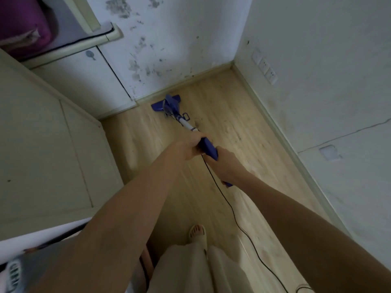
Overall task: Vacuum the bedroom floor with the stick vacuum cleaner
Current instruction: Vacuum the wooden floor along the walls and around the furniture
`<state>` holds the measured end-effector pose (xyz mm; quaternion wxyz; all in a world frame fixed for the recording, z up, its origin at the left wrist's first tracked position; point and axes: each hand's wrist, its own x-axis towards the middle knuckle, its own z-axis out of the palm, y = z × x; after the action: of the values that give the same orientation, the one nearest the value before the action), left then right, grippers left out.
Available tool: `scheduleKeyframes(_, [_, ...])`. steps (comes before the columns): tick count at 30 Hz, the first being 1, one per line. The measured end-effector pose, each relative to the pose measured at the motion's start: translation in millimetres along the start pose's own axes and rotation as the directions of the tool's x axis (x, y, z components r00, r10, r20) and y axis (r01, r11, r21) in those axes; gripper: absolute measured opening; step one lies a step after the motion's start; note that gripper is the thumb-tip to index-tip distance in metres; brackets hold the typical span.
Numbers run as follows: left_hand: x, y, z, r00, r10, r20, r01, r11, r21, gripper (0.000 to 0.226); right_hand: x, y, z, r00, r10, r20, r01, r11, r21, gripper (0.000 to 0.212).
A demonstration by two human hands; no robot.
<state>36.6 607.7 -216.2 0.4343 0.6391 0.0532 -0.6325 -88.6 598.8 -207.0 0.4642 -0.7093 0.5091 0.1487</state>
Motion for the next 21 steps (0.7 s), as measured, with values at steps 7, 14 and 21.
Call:
scheduleKeyframes(7, [25, 33, -10, 0.997, 0.080, -0.021, -0.081, 0.996, -0.046, 0.033, 40, -24, -12, 0.999, -0.044, 0.001, 0.044, 0.999, -0.016, 0.028])
scheduleKeyframes(14, [32, 33, 17, 0.999, 0.013, -0.043, -0.014, 0.999, -0.030, 0.046, 33, -7, -35, 1.000, -0.028, -0.008, 0.028, 1.000, -0.005, 0.024])
scheduleKeyframes(21, [19, 8, 2, 0.999, 0.038, 0.038, -0.038, 0.999, -0.011, 0.038, 25, 7, -8, 1.000, -0.023, 0.018, 0.024, 0.999, -0.022, 0.027])
